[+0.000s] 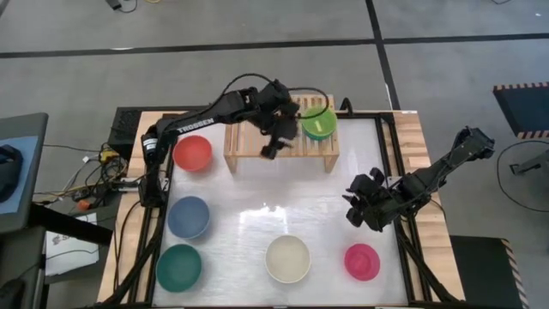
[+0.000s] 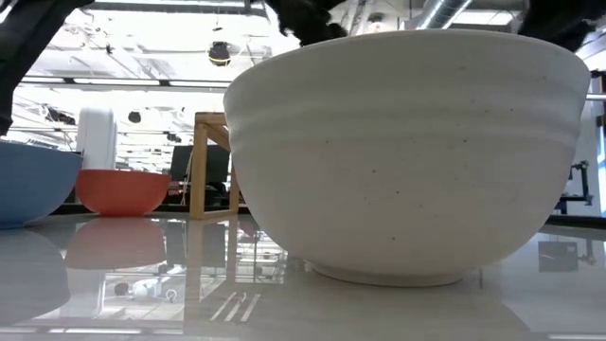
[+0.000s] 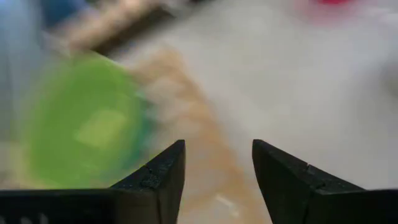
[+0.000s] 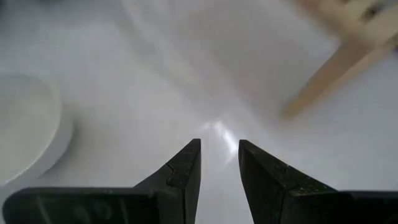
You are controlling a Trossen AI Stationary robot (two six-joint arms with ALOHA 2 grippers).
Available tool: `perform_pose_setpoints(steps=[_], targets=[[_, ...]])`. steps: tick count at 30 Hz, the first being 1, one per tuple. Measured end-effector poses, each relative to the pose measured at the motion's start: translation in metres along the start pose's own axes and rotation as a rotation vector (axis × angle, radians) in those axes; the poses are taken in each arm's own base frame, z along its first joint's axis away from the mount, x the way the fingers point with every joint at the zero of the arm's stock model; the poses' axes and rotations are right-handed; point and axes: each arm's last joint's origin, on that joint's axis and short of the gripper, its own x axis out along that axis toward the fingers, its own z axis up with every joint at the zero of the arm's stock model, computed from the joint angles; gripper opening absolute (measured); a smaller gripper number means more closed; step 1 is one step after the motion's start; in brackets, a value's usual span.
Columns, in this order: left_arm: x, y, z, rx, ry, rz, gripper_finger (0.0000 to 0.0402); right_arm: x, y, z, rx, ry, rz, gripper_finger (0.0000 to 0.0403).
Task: Place and stack bowls onto a shelf
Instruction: Stack the red transparent bowl on top of the yellow transparent bowl
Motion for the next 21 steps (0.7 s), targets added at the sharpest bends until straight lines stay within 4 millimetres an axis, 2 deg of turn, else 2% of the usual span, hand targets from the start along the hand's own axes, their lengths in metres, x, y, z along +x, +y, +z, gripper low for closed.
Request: perform_pose_setpoints(steps=[4, 7, 10, 15, 18, 21], targets=[[0.004, -0.027, -0.012, -0.123, 0.107, -0.248, 0.0152, 0.004, 0.004, -0.010, 0.040, 0.184, 0.068, 0.0132], [0.010, -0.052, -0.013, -0.140, 0.133, -0.317, 0.0137, 0.009, 0.008, -0.026, 0.061, 0.309, 0.108, 0.0132], [0.004, -0.076, -0.007, -0.105, 0.112, -0.289, 0.0127, 0.016, 0.014, -0.044, 0.077, 0.415, 0.139, 0.0132], [-0.018, -0.116, -0.001, -0.055, 0.012, -0.185, 0.0123, 0.024, 0.030, -0.075, 0.056, 0.528, 0.218, 0.0132], [-0.034, -0.136, -0.009, -0.082, -0.083, -0.117, 0.0122, 0.029, 0.041, -0.090, 0.034, 0.559, 0.249, 0.0132], [-0.040, -0.154, -0.027, -0.147, -0.161, -0.041, 0.0122, 0.033, 0.049, -0.101, -0.004, 0.591, 0.242, 0.0132]])
